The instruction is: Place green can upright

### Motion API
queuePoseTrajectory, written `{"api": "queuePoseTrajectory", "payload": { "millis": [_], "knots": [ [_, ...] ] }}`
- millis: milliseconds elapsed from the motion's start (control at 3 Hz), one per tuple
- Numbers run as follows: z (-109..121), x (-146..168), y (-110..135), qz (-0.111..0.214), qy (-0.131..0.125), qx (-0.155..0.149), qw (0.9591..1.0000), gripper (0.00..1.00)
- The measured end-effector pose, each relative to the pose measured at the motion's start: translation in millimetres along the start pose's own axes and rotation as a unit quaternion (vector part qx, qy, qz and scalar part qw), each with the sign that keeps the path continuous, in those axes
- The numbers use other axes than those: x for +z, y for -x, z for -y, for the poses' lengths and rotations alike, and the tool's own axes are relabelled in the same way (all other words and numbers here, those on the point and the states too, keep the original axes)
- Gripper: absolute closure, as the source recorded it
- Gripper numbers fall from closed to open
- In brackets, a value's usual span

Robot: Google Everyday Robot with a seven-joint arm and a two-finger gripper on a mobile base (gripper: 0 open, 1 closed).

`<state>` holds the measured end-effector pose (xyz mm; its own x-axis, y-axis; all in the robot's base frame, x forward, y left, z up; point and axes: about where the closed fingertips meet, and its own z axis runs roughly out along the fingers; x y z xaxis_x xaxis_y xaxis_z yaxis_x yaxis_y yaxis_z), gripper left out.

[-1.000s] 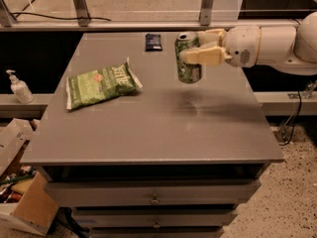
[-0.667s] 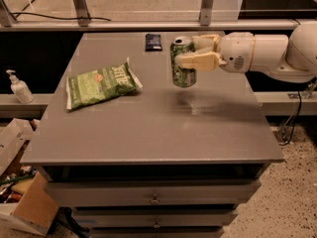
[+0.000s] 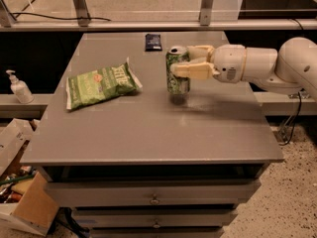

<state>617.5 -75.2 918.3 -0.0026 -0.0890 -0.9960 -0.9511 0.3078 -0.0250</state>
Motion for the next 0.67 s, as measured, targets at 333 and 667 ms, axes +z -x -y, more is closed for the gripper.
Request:
{"api": "queuePoseTrajectory", "payload": {
  "millis": [333, 667],
  "knots": [
    [1.9, 1.9, -7.9, 0.007, -0.001, 0.006, 1.0, 1.0],
    [1.0, 3.0, -18.1, 0.006, 0.002, 0.012, 0.9999, 0.82]
  ]
}}
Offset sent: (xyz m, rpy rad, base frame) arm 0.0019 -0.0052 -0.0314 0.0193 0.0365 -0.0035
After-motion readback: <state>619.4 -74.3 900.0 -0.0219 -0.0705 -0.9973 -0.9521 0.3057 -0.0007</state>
